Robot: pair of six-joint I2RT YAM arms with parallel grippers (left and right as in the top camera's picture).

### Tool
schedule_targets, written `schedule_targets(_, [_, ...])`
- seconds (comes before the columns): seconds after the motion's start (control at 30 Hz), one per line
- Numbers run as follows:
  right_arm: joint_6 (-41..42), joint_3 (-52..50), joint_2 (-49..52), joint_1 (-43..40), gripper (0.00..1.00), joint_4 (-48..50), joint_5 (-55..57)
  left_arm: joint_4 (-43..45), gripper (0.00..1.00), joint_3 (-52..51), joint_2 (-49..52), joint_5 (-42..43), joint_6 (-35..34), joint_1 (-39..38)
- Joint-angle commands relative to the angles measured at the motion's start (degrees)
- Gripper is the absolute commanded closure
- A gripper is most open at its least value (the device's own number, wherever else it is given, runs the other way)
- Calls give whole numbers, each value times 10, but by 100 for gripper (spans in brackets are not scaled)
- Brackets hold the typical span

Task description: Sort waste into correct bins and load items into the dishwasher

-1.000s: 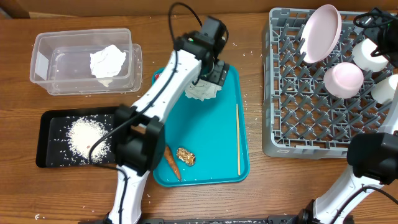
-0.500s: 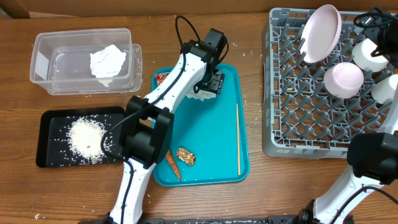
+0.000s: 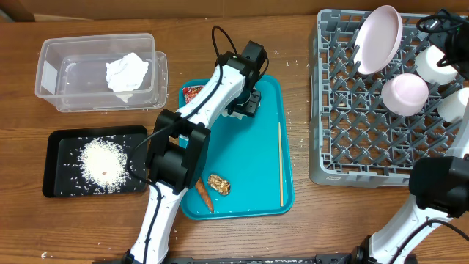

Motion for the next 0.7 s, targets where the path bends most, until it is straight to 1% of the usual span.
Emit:
schedule_targets(0.0, [2, 7, -3, 2, 0, 3, -1, -2, 72, 4, 6, 6, 16, 3])
schedule_targets(0.03, [2, 7, -3, 2, 0, 3, -1, -4, 83, 4, 6, 6, 16, 3])
schedule_targets(0.07, [2, 7, -3, 2, 0, 3, -1, -7, 91, 5, 6, 6, 13, 3])
schedule_targets(0.1, [2, 7, -3, 2, 0, 3, -1, -12, 96, 5, 5, 6, 9, 3])
schedule_targets(0.2, [2, 7, -3, 2, 0, 3, -1, -33, 96, 9, 0, 7, -6, 1])
schedule_targets(0.3, [2, 7, -3, 2, 0, 3, -1, -74, 96, 27, -12, 9, -12, -3])
schedule_targets(0.43, [2, 7, -3, 2, 0, 3, -1, -115, 96, 52, -48, 48, -12, -12])
schedule_targets(0.67, [2, 7, -3, 2, 0, 3, -1, -120, 96, 58, -153, 63, -21, -24])
